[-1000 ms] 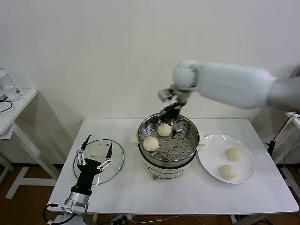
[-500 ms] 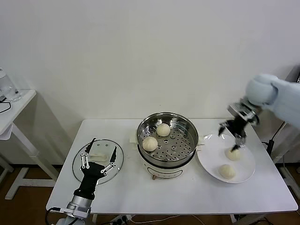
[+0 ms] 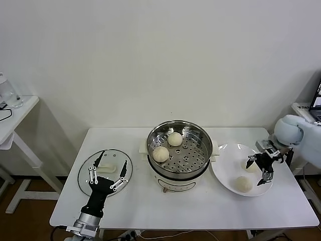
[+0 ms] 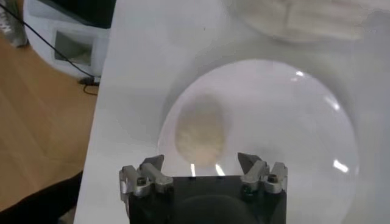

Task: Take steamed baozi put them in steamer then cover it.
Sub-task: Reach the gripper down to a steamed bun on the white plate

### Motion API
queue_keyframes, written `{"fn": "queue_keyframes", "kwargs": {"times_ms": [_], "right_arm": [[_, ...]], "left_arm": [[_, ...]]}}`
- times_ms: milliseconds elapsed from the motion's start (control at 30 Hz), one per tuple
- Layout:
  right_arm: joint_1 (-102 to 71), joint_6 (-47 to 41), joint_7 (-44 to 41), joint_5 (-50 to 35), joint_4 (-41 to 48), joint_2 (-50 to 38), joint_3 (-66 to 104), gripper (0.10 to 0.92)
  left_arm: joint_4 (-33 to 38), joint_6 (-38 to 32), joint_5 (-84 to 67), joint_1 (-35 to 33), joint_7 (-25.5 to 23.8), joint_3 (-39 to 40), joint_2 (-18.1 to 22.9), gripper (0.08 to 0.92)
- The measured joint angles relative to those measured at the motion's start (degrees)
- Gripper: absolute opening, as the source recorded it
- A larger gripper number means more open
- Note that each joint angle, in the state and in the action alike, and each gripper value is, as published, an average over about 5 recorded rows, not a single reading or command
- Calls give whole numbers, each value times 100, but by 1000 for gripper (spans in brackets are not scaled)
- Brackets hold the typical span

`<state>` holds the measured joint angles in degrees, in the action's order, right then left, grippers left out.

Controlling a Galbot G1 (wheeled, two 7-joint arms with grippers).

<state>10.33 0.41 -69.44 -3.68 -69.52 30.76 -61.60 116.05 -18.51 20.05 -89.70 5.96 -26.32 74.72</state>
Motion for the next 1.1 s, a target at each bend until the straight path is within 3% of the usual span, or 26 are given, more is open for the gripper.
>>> {"fn": "queue_keyframes", "kwargs": {"times_ms": [533,833,1100], "right_arm": [[-612,23,171,228,447,445,366,818],[-592,24,150,247,411,451,370,734],[-9,108,68,81,95,332,80,721]], "left_arm": [[-18,-24,43,-36,30,-19,12,823],[-2,-31,43,-36,32,-31,15,823],[-45,34,69,34,94,-56,9,823]]}}
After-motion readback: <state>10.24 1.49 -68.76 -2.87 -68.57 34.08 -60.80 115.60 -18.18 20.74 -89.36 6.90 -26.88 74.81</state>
